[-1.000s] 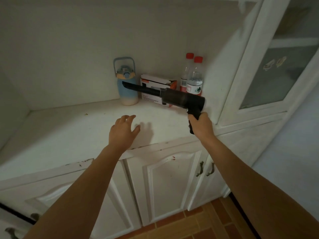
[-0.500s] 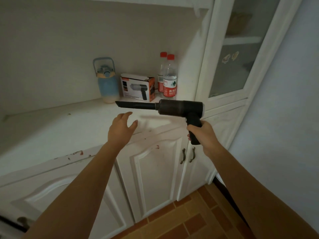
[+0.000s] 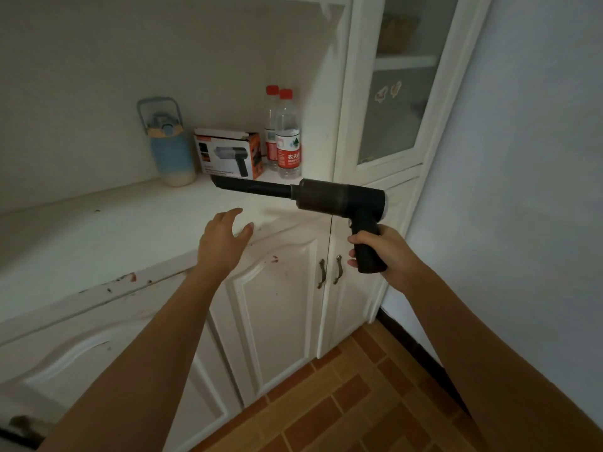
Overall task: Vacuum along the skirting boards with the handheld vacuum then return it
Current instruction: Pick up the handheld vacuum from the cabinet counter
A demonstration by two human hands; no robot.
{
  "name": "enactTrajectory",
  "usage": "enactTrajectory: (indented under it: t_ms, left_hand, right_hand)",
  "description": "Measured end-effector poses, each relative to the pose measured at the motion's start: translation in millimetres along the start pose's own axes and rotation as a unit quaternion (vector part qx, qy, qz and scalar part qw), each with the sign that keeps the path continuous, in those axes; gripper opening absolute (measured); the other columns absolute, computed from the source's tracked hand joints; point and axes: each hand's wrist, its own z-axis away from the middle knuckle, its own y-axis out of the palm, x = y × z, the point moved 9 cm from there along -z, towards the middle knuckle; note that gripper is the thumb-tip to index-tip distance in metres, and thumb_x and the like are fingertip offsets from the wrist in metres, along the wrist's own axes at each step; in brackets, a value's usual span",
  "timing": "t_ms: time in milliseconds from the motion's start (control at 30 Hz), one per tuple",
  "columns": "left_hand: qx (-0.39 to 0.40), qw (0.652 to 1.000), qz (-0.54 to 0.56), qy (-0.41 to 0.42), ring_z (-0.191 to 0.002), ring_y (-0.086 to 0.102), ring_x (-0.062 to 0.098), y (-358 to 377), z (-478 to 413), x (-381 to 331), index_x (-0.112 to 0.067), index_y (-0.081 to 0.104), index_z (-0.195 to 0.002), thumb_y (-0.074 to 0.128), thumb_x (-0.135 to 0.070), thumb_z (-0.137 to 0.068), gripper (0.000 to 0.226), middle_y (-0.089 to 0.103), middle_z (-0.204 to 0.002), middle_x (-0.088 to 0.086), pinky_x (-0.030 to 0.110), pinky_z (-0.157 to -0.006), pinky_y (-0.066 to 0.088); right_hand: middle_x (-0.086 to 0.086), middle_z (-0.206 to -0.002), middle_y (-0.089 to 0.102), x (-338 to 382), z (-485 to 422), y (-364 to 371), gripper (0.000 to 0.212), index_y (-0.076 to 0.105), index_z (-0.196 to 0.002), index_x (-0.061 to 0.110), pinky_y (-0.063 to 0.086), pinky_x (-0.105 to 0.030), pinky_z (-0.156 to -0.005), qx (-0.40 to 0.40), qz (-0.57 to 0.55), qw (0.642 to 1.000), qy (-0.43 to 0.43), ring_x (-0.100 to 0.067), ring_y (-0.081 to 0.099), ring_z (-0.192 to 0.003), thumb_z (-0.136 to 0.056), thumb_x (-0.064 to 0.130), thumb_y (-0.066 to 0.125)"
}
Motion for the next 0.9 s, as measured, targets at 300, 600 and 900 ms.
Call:
enactTrajectory:
  t_ms: [300, 600, 900]
  left_hand:
    - [0.025, 0.999, 0.027, 0.028, -0.127, 0.044, 0.027, 18, 28, -7, -0.013, 0.045, -0.138, 0.050, -0.031, -0.096, 0.046, 0.048, -0.139, 0.012, 0.038, -0.105, 0.034]
    - [0.017, 0.999, 0.044, 0.022, -0.129, 0.043, 0.028, 11, 55, -15, -0.011, 0.044, -0.138, 0.051, -0.031, -0.095, 0.048, 0.047, -0.139, 0.013, 0.038, -0.106, 0.034]
    - [0.002, 0.999, -0.031, 0.028, -0.128, 0.043, 0.029, 4, 141, -36, -0.011, 0.045, -0.138, 0.052, -0.030, -0.094, 0.047, 0.047, -0.139, 0.013, 0.039, -0.104, 0.035]
  right_hand:
    - [-0.006, -0.080, 0.059, -19, 36, -17, 0.024, 0.054, -0.107, 0.004, 0.053, -0.024, -0.058, 0.000, -0.073, 0.997, 0.006, -0.012, 0.059, -0.058, -0.092, 0.023, 0.055]
    - [-0.005, -0.081, 0.064, -27, 59, -30, 0.022, 0.057, -0.108, 0.006, 0.055, -0.028, -0.064, 0.043, -0.100, 0.993, 0.041, -0.014, 0.062, -0.063, -0.088, 0.015, 0.058]
    - [-0.006, -0.078, 0.062, -35, 110, -63, 0.021, 0.058, -0.106, 0.006, 0.054, -0.027, -0.059, 0.049, -0.121, 0.990, 0.059, -0.014, 0.059, -0.060, -0.085, 0.011, 0.060]
